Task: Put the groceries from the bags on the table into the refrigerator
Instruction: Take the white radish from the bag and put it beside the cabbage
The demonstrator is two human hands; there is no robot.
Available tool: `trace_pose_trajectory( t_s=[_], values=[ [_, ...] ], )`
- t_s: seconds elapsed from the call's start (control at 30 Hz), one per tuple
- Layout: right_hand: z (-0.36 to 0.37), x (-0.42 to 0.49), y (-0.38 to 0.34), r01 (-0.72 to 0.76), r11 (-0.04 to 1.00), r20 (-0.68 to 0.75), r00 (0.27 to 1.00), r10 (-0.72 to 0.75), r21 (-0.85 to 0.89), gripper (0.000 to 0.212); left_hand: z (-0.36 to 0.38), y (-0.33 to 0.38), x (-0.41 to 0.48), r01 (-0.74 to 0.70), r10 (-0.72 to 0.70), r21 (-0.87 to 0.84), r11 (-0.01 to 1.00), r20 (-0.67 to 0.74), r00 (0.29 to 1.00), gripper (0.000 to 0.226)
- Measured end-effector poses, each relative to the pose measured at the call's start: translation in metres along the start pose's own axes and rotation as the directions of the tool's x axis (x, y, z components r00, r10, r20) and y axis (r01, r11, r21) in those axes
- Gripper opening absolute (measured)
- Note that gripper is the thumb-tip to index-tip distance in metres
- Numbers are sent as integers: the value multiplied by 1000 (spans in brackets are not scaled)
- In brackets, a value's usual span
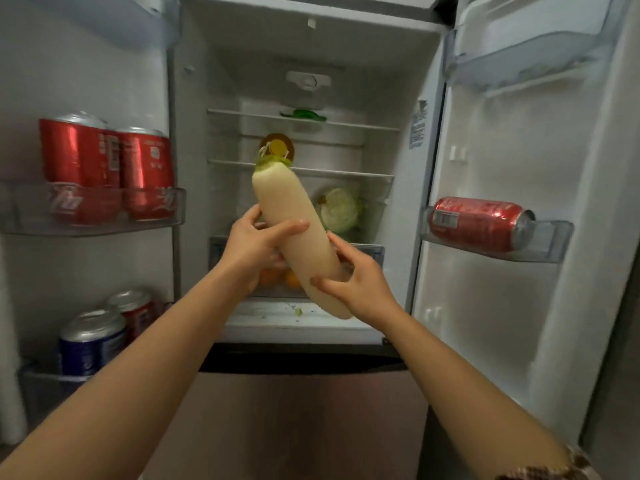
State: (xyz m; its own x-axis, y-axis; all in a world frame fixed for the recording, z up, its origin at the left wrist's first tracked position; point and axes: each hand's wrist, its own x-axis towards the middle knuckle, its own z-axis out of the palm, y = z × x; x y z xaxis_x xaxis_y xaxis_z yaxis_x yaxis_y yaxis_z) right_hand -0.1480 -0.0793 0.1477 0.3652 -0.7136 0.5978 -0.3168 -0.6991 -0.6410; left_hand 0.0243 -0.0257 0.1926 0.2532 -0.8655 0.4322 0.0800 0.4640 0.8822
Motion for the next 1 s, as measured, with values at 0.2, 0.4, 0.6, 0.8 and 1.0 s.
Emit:
trace_pose_trajectory(
  t_s=[0.2,0.4,0.6,0.8,1.0],
  values=[
    [11,86,37,-33,999,-180,983,31,-9,68,20,-15,65,-333,357,269,904,-47,933,63],
    [-2,151,40,-148,795,-159,943,293,589,39,17,-41,144,-476,517,409,778,13,856,68],
    [-11,192,44,60,808,-325,931,166,586,26,20,-88,215,-583,582,545,603,199,788,74],
    [10,223,87,51,890,-303,948,100,453,39,11,-136,259,-565,553,547,618,209,807,74],
    [31,252,128,-8,920,-270,955,123,391,41,-1,-167,297,-506,478,588,631,219,851,73]
  ],
)
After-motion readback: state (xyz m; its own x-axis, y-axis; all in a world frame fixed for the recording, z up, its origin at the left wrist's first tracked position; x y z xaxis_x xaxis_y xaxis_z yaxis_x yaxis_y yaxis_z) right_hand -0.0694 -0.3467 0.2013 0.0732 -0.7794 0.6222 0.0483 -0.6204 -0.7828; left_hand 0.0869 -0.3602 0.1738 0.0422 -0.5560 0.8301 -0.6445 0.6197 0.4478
